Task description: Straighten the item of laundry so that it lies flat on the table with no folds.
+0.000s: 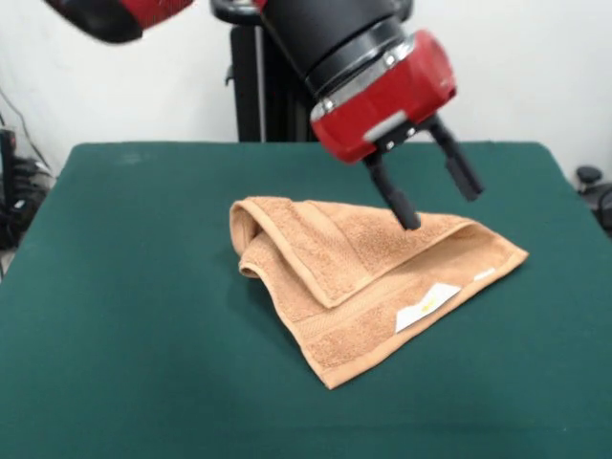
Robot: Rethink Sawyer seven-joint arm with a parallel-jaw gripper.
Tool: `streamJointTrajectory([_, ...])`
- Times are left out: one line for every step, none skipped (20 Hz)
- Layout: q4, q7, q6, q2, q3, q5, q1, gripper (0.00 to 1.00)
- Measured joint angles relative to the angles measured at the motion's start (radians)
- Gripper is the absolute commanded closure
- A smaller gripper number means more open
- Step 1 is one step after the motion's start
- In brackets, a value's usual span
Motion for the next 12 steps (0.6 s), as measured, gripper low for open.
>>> streamJointTrajectory([0.0, 0.0, 0.0, 0.009, 0.0, -0.006, -0.004, 0.0])
streamJointTrajectory([0.0, 0.0, 0.0, 0.024, 0.0, -0.015, -0.01, 0.0])
streamJointTrajectory([0.0, 0.0, 0.0, 0.037, 0.0, -0.024, -0.016, 0.0])
streamJointTrajectory([0.0, 0.0, 0.0, 0.051, 0.0, -0.033, -0.021, 0.0])
streamJointTrajectory([0.001, -0.001, 0.0, 0.069, 0.0, -0.043, -0.03, 0.0])
streamJointTrajectory([0.001, -0.002, 0.0, 0.078, 0.001, -0.049, -0.035, 0.0])
streamJointTrajectory([0.002, -0.003, 0.0, 0.081, 0.001, -0.051, -0.037, 0.0])
streamJointTrajectory([0.002, -0.005, 0.0, 0.092, 0.001, -0.06, -0.043, 0.0])
streamJointTrajectory([0.002, -0.007, 0.0, 0.099, 0.001, -0.066, -0.047, 0.0])
streamJointTrajectory([0.002, -0.009, 0.0, 0.106, 0.001, -0.071, -0.05, 0.0])
streamJointTrajectory([0.002, -0.012, 0.0, 0.113, 0.002, -0.075, -0.053, 0.0])
streamJointTrajectory([0.002, -0.014, 0.0, 0.118, 0.003, -0.078, -0.056, 0.0])
